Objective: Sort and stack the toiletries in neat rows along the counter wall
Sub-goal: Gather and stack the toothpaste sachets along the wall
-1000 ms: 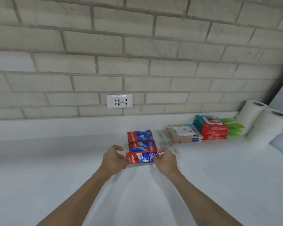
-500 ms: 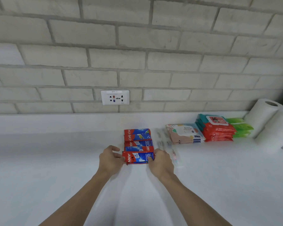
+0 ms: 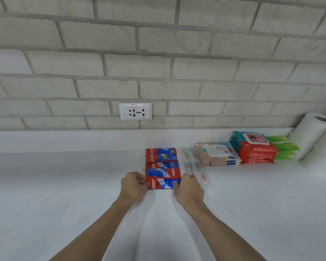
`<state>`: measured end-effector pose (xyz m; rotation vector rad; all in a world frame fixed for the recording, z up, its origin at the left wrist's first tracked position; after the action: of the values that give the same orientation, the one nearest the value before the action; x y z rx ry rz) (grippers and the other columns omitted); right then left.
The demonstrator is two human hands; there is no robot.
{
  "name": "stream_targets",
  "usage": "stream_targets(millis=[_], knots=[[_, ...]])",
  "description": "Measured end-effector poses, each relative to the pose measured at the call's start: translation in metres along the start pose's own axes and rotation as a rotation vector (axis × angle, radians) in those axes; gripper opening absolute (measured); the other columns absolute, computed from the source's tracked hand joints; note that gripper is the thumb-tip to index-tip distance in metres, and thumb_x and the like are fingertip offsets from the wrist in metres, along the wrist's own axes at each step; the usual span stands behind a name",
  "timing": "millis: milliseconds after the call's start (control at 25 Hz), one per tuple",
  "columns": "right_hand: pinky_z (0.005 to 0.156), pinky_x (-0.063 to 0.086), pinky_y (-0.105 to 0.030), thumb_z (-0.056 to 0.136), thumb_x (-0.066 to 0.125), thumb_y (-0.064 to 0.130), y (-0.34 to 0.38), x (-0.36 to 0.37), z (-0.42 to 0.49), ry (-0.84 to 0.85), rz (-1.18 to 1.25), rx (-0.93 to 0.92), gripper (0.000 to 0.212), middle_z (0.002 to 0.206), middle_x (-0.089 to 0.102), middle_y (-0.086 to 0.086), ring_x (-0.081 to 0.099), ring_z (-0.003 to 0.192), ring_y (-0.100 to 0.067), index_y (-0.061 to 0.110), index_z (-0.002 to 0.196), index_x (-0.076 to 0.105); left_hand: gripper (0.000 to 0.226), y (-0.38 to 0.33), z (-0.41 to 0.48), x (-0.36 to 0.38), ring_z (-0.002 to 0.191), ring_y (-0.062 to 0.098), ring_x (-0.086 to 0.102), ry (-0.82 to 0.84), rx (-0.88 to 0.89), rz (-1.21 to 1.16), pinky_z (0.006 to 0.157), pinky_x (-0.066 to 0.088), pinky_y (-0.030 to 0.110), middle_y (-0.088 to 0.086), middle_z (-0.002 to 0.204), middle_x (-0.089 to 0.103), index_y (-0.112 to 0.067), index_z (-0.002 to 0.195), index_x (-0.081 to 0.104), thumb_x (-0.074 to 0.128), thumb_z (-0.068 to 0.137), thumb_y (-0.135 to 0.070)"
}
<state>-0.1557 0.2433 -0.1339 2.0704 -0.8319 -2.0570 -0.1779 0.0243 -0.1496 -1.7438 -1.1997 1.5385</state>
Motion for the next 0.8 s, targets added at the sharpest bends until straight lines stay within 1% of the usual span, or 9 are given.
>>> stream_targets(millis=[160,240,320,400,480,520,600,680,800], knots=[[0.087,0.052,-0.03,0.095,0.058,0.038,-0.001,-0.001,0.001,-0.007,0.01,-0.016,0.038,0.131,0.052,-0.006,0.059,0.113,-0.017,0.016,0.125,0.05,0.017,-0.001,0.0,0.003,0.09,0.015,0.062,0.001,-0.01,0.003,0.077,0.057,0.03,0.007,0.1,0.066,-0.011,0.1,0.057,0.068,0.088,-0.017],[0.087,0.053,-0.03,0.094,0.058,0.038,-0.001,0.0,0.0,-0.006,0.027,-0.023,0.039,0.131,0.052,-0.005,0.059,0.113,-0.016,0.017,0.126,0.05,0.018,0.0,0.001,0.002,0.093,0.016,0.061,0.003,-0.023,0.006,0.071,0.055,0.027,0.004,0.098,0.062,-0.013,0.103,0.056,0.065,0.09,-0.019],[0.086,0.053,-0.029,0.094,0.058,0.039,-0.001,-0.001,0.001,-0.01,0.053,-0.03,0.04,0.13,0.053,-0.004,0.059,0.112,-0.016,0.018,0.127,0.05,0.017,0.001,0.002,-0.002,0.091,0.016,0.061,-0.017,-0.023,0.013,0.065,0.051,0.022,0.004,0.098,0.062,-0.012,0.104,0.056,0.064,0.091,-0.02],[0.082,0.054,-0.028,0.094,0.058,0.038,0.004,-0.006,0.006,-0.036,0.088,-0.058,0.037,0.125,0.056,-0.004,0.06,0.108,-0.015,0.017,0.124,0.051,0.017,0.003,0.006,-0.009,0.088,0.017,0.062,-0.055,-0.009,0.006,0.064,0.051,0.022,0.005,0.097,0.064,-0.011,0.103,0.057,0.064,0.09,-0.021],[0.075,0.055,-0.025,0.095,0.058,0.036,0.01,-0.012,0.017,-0.055,0.15,-0.093,0.033,0.121,0.059,-0.004,0.062,0.104,-0.014,0.016,0.12,0.053,0.018,0.002,0.011,-0.014,0.09,0.017,0.062,-0.081,-0.002,0.021,0.066,0.051,0.022,0.004,0.098,0.064,-0.011,0.104,0.058,0.062,0.091,-0.023],[0.069,0.054,-0.02,0.095,0.058,0.034,0.014,-0.014,0.024,-0.053,0.177,-0.106,0.03,0.12,0.06,-0.004,0.062,0.103,-0.014,0.015,0.118,0.054,0.019,0.0,0.015,-0.016,0.09,0.015,0.06,-0.088,0.004,0.041,0.068,0.05,0.022,0.003,0.101,0.064,-0.012,0.106,0.058,0.061,0.092,-0.023],[0.058,0.044,-0.012,0.096,0.057,0.03,0.021,-0.019,0.039,-0.039,0.21,-0.122,0.026,0.118,0.061,-0.004,0.062,0.099,-0.012,0.014,0.116,0.056,0.022,-0.007,0.024,-0.02,0.091,0.013,0.056,-0.109,0.036,0.088,0.076,0.049,0.024,0.003,0.108,0.065,-0.011,0.11,0.059,0.06,0.093,-0.024],[0.061,0.041,-0.013,0.097,0.056,0.027,0.03,-0.022,0.058,-0.035,0.215,-0.155,0.021,0.117,0.064,-0.003,0.062,0.097,-0.012,0.014,0.113,0.06,0.027,-0.018,0.036,-0.024,0.093,0.013,0.056,-0.124,0.066,0.132,0.081,0.047,0.025,0.003,0.113,0.065,-0.012,0.115,0.06,0.06,0.093,-0.026],[0.068,0.042,-0.014,0.097,0.055,0.021,0.042,-0.023,0.085,-0.016,0.228,-0.181,0.021,0.117,0.066,-0.002,0.062,0.104,-0.014,0.013,0.113,0.064,0.033,-0.03,0.061,-0.023,0.1,0.016,0.06,-0.101,0.083,0.162,0.086,0.05,0.029,0.003,0.117,0.066,-0.014,0.12,0.06,0.062,0.091,-0.03]])
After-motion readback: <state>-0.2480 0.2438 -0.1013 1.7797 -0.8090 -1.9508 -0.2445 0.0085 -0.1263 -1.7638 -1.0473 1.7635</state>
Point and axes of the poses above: each hand's wrist, its own z-axis towards the middle knuckle, its own x-axis out of the palm, y = z × x, the point moved 10 cm from there along z, towards the middle knuckle
